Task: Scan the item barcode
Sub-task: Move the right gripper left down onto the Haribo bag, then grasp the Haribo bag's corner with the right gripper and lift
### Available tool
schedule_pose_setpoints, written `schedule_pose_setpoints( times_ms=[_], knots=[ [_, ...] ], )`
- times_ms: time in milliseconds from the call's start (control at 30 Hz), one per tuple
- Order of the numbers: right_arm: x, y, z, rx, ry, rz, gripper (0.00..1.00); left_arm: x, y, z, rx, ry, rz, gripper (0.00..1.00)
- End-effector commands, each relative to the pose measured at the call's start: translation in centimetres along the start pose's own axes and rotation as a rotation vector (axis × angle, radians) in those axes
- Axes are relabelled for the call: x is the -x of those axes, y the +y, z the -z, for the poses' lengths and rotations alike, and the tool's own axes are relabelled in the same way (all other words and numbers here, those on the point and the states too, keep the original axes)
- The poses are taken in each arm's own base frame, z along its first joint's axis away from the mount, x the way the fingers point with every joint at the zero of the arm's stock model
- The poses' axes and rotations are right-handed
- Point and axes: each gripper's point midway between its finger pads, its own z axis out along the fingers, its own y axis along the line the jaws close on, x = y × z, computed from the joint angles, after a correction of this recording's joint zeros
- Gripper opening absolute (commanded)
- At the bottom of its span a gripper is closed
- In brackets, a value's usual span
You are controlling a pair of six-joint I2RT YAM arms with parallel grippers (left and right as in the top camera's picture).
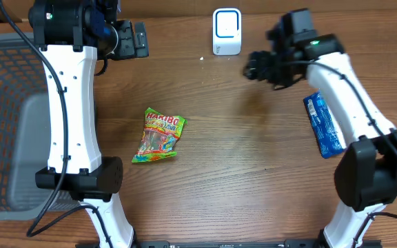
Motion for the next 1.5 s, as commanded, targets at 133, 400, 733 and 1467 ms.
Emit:
schedule_pose_setpoints(
  times_ms=[133,400,733,1467],
  knots=[
    [-8.0,7.2,-6.4,0.12,0.249,-0.02,0.77,0.0,-0.4,-0.5,-0.009,0.012,0.009,1.0],
    [-13.3,10.7,-11.4,0.111,0.341,-0.105,0.71,0.0,-0.4,-0.5,-0.009,0.012,0.009,1.0],
    [-17.2,13.7,-13.9,0.123,0.332,-0.07,0.63,0.0,-0.4,-0.5,-0.009,0.012,0.009,1.0],
    [-22.1,15.2,-16.1,0.113,0.398,0.014,0.13,0.0,-0.4,-0.5,-0.009,0.012,0.009,1.0]
  ],
)
